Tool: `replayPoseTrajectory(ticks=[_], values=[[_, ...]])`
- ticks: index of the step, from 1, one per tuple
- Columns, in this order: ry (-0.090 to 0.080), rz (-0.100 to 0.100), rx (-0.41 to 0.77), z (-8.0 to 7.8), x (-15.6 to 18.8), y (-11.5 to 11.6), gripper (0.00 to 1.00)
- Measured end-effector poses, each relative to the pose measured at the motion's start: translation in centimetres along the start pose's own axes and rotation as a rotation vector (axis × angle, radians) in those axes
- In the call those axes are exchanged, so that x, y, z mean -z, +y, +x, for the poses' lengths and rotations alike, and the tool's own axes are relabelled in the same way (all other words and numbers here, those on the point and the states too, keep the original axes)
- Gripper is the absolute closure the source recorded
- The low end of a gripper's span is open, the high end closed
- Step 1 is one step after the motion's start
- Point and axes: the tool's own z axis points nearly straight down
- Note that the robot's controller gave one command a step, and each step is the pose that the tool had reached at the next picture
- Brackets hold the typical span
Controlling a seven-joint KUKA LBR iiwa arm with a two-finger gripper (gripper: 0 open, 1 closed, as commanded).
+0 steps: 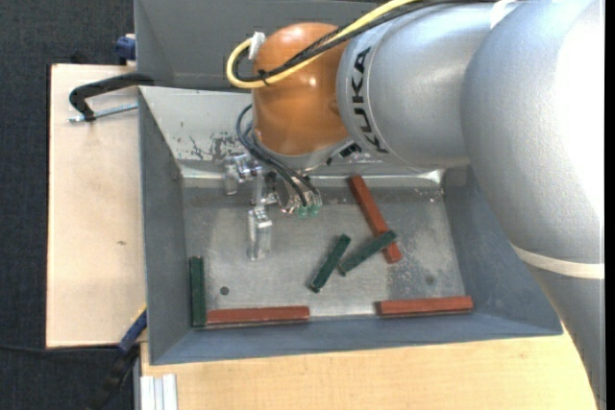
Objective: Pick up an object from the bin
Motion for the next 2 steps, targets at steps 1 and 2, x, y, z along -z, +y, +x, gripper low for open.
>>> replayPoseTrajectory(ticks=[1, 2], values=[[0.0, 0.001, 0.139, 0.0, -2.2, -5.8, 0.0], [-0.005, 0.001, 0.359, 0.3, 1.1, -8.2, 0.0]])
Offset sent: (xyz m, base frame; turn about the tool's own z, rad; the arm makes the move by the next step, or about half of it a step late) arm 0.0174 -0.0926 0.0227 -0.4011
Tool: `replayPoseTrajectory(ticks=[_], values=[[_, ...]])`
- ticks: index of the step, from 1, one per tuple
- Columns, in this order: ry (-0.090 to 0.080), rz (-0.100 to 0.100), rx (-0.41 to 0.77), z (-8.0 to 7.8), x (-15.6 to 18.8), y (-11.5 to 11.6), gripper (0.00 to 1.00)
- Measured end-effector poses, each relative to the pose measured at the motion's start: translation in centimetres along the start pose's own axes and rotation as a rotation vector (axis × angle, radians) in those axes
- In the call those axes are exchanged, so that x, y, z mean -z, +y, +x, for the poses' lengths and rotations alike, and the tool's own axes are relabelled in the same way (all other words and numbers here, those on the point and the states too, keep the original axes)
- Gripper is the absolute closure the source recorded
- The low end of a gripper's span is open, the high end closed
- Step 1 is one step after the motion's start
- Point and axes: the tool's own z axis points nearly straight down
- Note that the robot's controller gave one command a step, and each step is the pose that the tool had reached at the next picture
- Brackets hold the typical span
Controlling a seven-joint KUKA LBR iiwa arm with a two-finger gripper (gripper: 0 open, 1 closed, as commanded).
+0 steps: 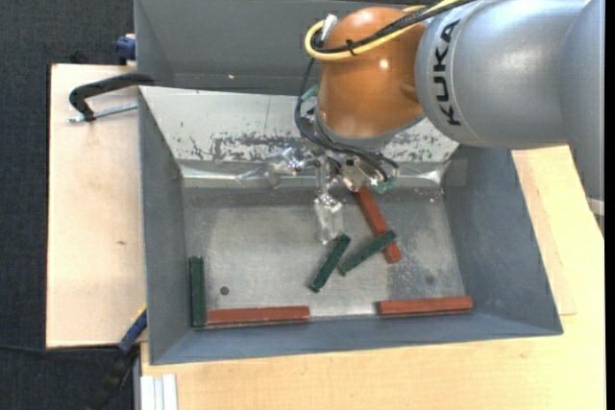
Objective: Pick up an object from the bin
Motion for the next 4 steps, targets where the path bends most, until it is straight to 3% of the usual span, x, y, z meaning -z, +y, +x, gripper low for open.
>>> replayPoseTrajectory(ticks=[1, 2, 3, 4], values=[[-0.002, 0.002, 0.162, 8.7, -0.7, -1.2, 0.0], [0.003, -0.002, 0.27, 11.4, -4.2, -1.5, 1.0], [0.003, -0.003, 0.27, 11.3, -4.2, -1.5, 0.0], [0.003, -0.003, 0.27, 11.3, -4.2, -1.5, 0.0]])
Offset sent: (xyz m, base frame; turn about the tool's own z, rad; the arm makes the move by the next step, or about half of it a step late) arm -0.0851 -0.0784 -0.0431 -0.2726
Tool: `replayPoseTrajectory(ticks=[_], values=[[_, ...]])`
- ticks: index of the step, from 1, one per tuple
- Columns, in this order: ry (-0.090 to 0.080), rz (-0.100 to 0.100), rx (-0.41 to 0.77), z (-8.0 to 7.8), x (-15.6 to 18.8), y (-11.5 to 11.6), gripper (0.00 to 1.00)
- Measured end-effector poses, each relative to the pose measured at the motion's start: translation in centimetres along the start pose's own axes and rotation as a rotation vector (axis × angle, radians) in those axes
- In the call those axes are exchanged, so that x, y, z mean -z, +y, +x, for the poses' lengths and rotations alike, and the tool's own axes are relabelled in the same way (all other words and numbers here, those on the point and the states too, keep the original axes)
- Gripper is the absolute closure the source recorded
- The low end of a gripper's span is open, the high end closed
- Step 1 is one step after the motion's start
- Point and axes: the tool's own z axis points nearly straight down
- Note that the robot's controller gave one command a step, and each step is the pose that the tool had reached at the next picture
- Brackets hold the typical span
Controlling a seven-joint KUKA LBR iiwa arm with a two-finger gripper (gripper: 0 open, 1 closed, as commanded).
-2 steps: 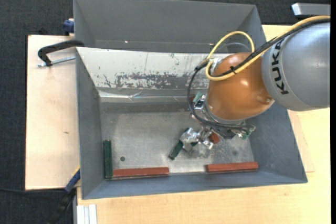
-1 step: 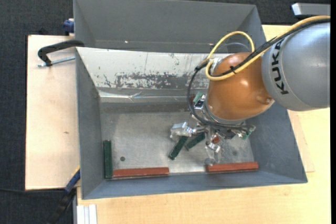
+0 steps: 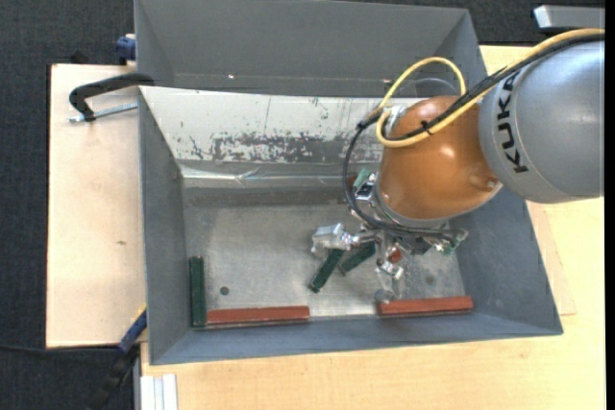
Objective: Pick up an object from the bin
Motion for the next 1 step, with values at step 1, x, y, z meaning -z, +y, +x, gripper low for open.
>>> replayPoseTrajectory(ticks=[1], values=[[-0.002, 0.002, 0.265, -1.0, -1.97, -0.44, 1.0]])
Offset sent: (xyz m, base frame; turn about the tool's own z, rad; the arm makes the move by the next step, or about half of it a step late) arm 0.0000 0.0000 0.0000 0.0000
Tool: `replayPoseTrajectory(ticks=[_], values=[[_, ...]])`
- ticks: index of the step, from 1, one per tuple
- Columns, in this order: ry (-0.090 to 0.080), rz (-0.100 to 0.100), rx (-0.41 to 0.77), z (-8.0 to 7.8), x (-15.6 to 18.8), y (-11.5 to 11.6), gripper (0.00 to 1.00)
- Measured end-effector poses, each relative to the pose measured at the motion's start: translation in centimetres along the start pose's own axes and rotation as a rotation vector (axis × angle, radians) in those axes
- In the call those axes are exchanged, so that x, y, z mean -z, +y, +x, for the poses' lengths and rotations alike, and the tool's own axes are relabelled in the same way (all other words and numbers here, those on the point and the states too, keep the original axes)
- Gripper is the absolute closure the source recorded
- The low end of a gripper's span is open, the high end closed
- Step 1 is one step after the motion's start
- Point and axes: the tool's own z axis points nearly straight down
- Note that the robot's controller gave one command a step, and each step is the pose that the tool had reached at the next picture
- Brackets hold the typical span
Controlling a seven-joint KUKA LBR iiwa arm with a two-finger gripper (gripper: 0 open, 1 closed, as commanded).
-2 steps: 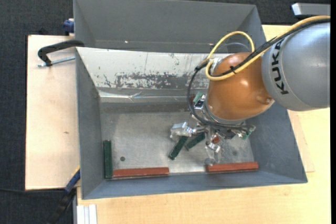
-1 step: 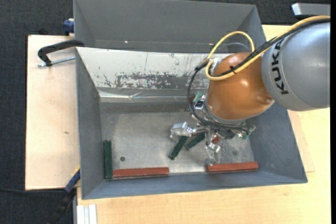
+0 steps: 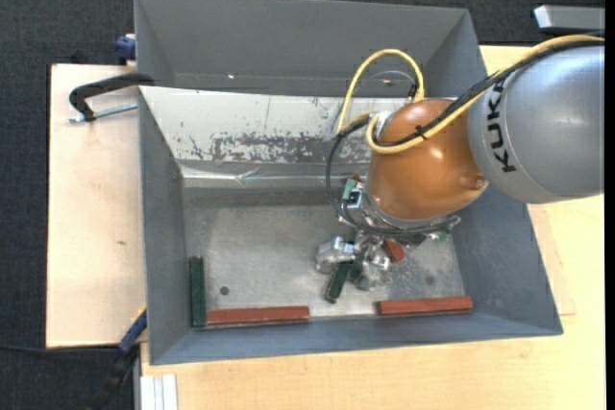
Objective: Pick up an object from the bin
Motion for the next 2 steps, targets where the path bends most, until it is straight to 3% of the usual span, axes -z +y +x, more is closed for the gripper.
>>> replayPoseTrajectory(ticks=[1, 2], values=[[0.0, 0.0, 0.0, 0.0, 0.0, 0.0, 1.0], [0.0, 0.002, 0.032, -1.3, 14.8, -2.5, 1.0]])
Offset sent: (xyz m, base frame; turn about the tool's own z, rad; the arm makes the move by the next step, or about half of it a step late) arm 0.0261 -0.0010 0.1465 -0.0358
